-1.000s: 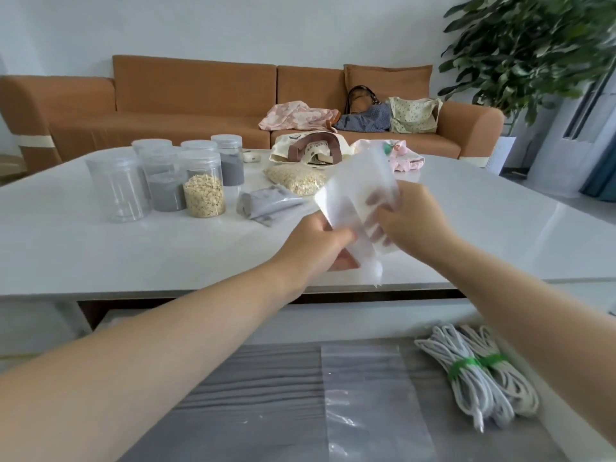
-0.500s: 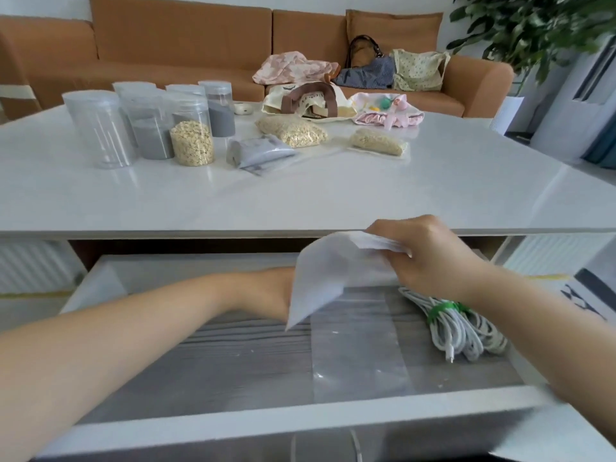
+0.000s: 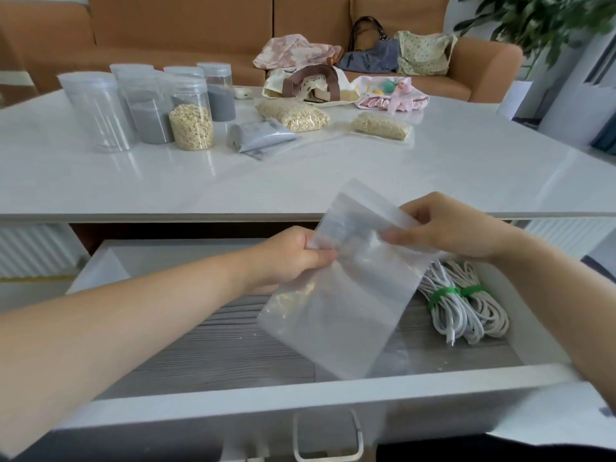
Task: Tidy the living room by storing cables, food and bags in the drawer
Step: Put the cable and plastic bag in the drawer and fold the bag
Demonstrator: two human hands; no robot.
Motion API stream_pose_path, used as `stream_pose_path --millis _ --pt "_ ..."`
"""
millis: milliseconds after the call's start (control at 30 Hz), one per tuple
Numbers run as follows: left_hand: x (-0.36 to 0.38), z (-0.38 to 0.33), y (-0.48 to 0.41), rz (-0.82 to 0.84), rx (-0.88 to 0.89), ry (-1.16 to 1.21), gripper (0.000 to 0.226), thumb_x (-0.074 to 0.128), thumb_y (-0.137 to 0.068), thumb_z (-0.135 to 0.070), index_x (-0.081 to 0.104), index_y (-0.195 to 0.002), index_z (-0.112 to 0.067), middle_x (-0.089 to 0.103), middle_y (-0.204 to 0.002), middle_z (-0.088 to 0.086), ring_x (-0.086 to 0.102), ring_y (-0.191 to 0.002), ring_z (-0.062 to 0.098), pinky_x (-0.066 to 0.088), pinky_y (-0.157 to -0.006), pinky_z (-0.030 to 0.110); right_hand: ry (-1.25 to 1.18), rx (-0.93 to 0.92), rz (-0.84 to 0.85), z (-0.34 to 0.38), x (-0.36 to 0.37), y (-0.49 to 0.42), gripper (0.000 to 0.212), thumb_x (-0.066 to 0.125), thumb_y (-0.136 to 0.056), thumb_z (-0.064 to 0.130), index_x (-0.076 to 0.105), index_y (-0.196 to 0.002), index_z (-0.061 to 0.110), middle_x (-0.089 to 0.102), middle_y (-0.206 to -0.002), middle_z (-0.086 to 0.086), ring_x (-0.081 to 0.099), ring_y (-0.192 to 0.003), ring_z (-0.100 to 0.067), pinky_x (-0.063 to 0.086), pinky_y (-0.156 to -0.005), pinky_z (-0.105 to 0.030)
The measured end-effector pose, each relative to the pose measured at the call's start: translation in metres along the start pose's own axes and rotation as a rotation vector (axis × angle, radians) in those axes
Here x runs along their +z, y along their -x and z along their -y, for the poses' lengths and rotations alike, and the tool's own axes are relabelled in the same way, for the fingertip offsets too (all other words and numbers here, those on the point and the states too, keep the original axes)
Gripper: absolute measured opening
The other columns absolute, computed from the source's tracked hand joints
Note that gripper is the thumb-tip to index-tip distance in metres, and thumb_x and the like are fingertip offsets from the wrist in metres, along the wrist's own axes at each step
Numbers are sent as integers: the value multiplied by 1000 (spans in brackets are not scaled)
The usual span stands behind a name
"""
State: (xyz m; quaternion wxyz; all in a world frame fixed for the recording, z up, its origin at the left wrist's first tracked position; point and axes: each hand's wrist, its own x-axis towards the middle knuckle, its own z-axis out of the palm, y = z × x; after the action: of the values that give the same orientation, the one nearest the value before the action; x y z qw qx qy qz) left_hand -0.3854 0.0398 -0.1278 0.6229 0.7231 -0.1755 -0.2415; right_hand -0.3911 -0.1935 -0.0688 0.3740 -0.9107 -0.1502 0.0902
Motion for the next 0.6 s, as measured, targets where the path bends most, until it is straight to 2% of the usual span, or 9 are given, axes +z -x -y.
stream_pose_path --millis 100,167,233,367,467,600 --pt "-2 12 2 25 -173 160 20 45 -96 -2 63 -89 -3 71 -71 0 69 -65 10 57 -66 23 -354 198 301 -16 -2 -4 31 76 -75 24 66 -95 1 69 -80 -7 65 -71 -15 54 -61 -20" --pt "-2 24 2 -5 -267 276 20 44 -97 -4 63 -90 -2 71 -73 4 69 -66 13 57 -69 26 -465 315 452 -26 2 -7 31 72 -78 18 63 -101 -2 70 -92 -16 69 -79 -22 58 -68 -24" --pt "0 33 1 -53 -324 391 21 43 -98 -5 62 -92 -2 71 -75 6 69 -65 15 57 -68 29 -547 417 470 -32 9 -10 28 64 -82 16 62 -101 -4 69 -93 -21 70 -80 -23 59 -71 -27" --pt "15 41 -5 -161 -400 473 19 43 -99 -8 60 -100 1 68 -77 10 68 -62 16 57 -62 28 -652 560 445 -41 26 -14 32 57 -81 21 61 -106 1 69 -98 -15 67 -85 -24 54 -81 -31" --pt "26 43 -5 -123 -478 461 24 38 -100 -4 61 -93 -8 67 -79 8 66 -65 17 55 -63 29 -625 666 513 -46 33 -15 20 51 -90 15 60 -101 2 68 -91 -13 68 -77 -22 58 -69 -29" --pt "24 44 -2 -54 -570 355 16 49 -95 -4 63 -95 -11 70 -77 4 67 -64 14 56 -63 28 -484 821 502 -57 41 -17 16 43 -98 9 57 -99 -1 68 -76 -11 68 -62 -19 57 -54 -27"
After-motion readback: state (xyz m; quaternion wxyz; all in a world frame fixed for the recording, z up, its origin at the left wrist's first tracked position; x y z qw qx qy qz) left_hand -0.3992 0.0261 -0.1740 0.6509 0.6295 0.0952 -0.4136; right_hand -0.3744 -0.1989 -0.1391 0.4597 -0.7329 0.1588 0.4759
